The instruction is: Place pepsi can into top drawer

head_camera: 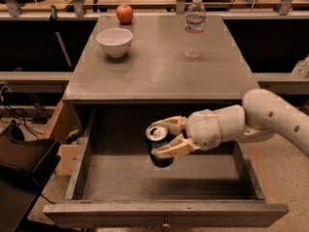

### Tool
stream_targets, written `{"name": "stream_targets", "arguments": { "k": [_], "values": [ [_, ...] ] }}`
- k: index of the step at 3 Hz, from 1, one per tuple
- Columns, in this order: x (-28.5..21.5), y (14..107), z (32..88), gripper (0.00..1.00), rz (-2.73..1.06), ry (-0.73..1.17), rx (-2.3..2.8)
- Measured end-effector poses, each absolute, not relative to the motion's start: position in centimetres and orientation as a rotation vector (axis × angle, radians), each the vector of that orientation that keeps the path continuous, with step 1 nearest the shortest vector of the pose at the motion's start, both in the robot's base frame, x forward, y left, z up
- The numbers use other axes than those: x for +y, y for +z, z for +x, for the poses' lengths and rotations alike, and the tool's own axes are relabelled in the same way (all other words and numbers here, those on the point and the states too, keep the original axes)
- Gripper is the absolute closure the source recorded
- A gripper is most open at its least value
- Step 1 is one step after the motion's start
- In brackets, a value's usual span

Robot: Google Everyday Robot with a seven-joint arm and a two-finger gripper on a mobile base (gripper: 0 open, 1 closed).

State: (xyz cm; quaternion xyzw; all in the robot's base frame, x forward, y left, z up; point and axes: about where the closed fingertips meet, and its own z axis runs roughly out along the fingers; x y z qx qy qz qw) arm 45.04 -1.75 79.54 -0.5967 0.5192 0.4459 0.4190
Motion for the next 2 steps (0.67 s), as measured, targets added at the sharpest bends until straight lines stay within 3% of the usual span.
{"name": "stream_targets", "arguments": {
  "k": [2],
  "values": [
    [4.8, 72.0, 43.9, 1.0, -1.354, 1.223, 1.226]
  ]
}}
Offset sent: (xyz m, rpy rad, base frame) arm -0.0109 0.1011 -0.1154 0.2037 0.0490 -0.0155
